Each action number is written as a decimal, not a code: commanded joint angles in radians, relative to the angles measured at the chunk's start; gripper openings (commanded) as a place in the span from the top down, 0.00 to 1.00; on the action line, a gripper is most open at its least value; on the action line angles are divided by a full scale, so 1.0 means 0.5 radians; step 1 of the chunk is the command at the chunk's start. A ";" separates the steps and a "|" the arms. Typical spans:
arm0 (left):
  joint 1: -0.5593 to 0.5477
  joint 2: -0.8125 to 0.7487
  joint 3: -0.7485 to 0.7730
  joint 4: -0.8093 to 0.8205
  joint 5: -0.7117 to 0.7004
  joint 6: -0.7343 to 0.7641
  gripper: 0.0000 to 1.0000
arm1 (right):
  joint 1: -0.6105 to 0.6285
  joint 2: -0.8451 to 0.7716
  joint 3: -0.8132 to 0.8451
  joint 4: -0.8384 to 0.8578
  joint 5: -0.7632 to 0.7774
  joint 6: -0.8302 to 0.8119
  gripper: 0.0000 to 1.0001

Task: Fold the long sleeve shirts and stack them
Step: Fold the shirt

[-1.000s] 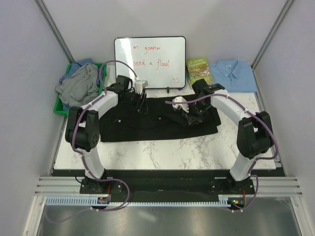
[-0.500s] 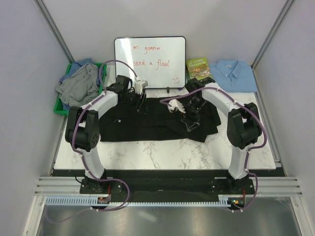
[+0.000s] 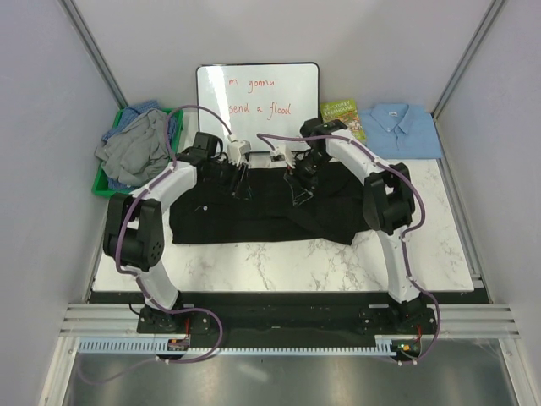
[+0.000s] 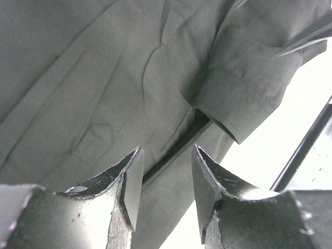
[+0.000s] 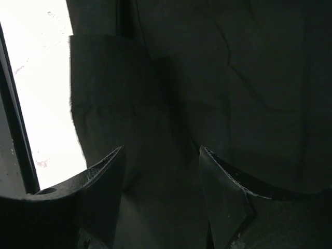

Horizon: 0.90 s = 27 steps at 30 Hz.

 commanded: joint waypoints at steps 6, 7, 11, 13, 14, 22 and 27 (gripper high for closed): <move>0.107 -0.212 -0.092 0.005 0.051 0.003 0.49 | 0.167 0.040 -0.180 0.252 -0.055 0.338 0.35; 0.107 -0.219 -0.095 0.002 0.051 0.012 0.49 | 0.173 0.050 -0.202 0.262 -0.058 0.341 0.36; 0.110 -0.231 -0.098 -0.004 0.042 0.021 0.49 | 0.182 0.056 -0.282 0.302 -0.062 0.341 0.40; 0.117 -0.237 -0.117 -0.007 0.045 0.027 0.49 | 0.188 0.047 -0.321 0.329 -0.049 0.341 0.50; 0.117 -0.240 -0.123 -0.004 0.045 0.040 0.49 | 0.188 0.037 -0.328 0.332 -0.043 0.348 0.55; 0.150 -0.271 -0.160 -0.007 0.060 0.052 0.49 | 0.185 -0.113 -0.276 0.320 -0.055 0.363 0.79; 0.202 -0.271 -0.120 -0.010 0.112 0.000 0.49 | 0.130 -0.190 -0.067 0.323 -0.092 0.436 0.83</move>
